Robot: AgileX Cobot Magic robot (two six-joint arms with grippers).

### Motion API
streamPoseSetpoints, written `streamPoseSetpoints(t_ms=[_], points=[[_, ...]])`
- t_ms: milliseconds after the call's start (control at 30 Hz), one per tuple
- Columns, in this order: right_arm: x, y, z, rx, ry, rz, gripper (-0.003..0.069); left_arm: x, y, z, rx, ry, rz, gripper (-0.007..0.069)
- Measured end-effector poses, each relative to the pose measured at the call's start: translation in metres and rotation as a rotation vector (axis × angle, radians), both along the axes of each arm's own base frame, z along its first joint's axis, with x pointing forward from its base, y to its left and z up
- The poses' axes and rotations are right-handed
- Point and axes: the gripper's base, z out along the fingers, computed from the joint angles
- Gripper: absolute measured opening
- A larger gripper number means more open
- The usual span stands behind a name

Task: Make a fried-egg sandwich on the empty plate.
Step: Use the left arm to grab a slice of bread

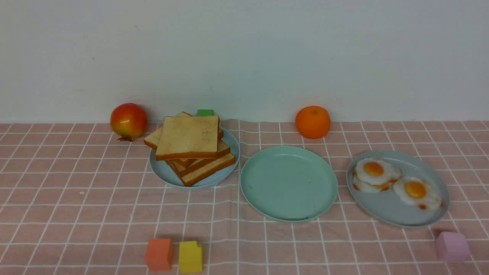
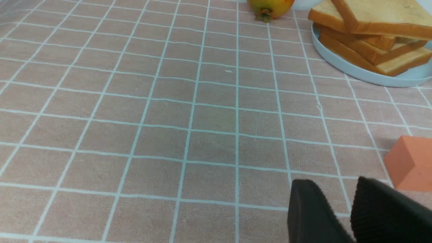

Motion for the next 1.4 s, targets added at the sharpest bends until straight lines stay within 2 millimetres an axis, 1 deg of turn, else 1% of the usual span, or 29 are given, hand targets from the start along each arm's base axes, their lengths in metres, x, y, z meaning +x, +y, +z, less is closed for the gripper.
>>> streamPoseSetpoints(t_ms=[1400], points=[[0.0000,0.0000,0.0000,0.000,0.000,0.000,0.0146,0.0000,0.0002,0.0000,0.007,0.000,0.001,0.0240]])
